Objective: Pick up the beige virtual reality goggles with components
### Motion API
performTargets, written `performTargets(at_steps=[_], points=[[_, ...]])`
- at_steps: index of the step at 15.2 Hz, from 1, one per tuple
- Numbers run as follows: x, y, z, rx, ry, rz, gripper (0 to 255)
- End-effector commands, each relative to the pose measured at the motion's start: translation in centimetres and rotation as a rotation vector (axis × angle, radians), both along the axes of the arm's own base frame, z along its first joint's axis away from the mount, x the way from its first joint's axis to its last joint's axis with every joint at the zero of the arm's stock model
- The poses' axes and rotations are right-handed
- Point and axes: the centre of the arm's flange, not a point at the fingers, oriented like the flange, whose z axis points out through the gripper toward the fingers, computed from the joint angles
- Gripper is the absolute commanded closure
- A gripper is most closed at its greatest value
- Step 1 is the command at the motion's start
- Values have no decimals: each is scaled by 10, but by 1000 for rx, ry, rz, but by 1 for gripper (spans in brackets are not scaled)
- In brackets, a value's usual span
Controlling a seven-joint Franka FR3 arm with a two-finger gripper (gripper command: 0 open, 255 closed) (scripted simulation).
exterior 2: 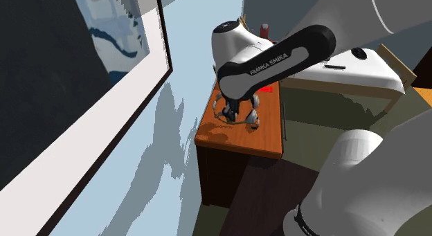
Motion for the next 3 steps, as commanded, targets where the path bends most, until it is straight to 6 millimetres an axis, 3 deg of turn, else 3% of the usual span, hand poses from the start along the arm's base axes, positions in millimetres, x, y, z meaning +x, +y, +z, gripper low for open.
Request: performTargets(at_steps=[1,3], points=[[0,0,11,0,0,0,255],[0,0,11,0,0,0,255]])
